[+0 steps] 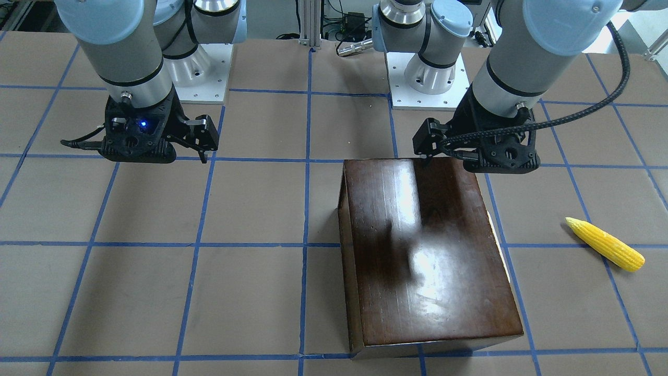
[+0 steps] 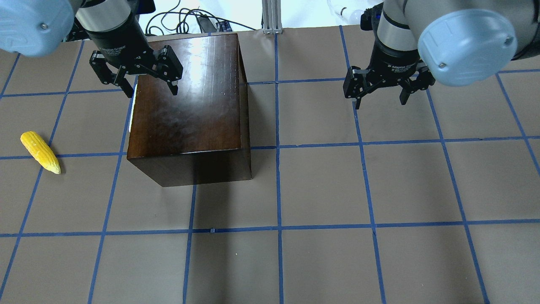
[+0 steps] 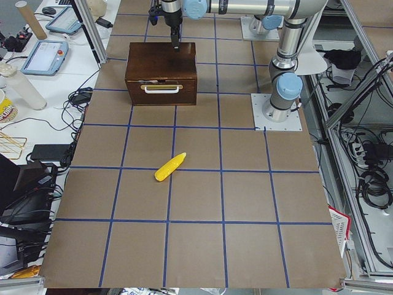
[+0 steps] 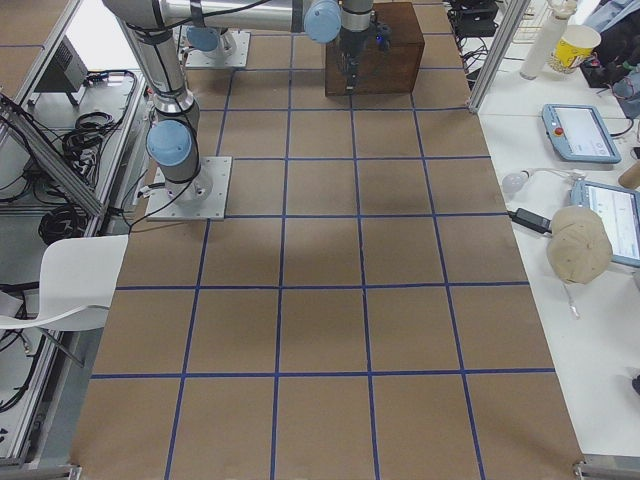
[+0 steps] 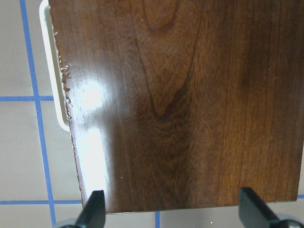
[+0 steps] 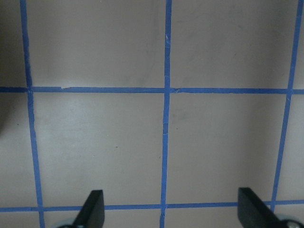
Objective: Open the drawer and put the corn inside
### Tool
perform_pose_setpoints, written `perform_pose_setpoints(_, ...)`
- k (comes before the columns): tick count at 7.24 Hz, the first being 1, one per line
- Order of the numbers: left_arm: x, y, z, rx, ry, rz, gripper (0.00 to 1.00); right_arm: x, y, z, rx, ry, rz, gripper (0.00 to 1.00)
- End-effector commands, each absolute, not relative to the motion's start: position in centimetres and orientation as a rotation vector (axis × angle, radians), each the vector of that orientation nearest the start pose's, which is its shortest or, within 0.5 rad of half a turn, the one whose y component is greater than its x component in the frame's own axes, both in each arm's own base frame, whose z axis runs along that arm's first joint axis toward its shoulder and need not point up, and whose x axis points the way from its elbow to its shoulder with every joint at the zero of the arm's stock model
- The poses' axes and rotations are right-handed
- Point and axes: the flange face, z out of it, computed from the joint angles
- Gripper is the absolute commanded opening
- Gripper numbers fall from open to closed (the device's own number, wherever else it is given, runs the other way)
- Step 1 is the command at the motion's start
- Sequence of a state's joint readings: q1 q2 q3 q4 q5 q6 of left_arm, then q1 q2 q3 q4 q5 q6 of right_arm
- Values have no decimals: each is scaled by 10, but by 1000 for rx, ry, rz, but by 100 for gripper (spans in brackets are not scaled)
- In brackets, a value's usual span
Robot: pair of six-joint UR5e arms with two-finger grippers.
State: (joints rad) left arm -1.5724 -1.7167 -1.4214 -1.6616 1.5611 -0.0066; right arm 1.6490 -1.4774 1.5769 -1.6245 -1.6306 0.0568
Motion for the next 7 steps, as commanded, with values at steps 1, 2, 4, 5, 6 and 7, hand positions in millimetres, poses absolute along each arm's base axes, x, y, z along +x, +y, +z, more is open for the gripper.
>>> perform_pose_setpoints(1, -136, -543, 472, -8, 3151, 152, 100, 168, -513, 444, -36, 3203, 62, 100)
perform_pose_setpoints(2, -135, -541, 469, -6, 3150, 157, 100, 168, -513, 444, -37, 3203, 65, 100)
perform_pose_setpoints(4, -134, -542, 469, -8, 3150, 157, 100, 168, -513, 443, -37, 3203, 65, 100)
perform_pose_setpoints(5, -134, -544, 475, -11, 3155, 136, 100, 168, -513, 444, -37, 3203, 65, 100)
perform_pose_setpoints(6, -134, -543, 472, -11, 3152, 147, 100, 168, -514, 443, -37, 3203, 65, 100)
perform_pose_setpoints(7, -133, -544, 475, -11, 3157, 131, 100, 168, -513, 444, -36, 3203, 62, 100)
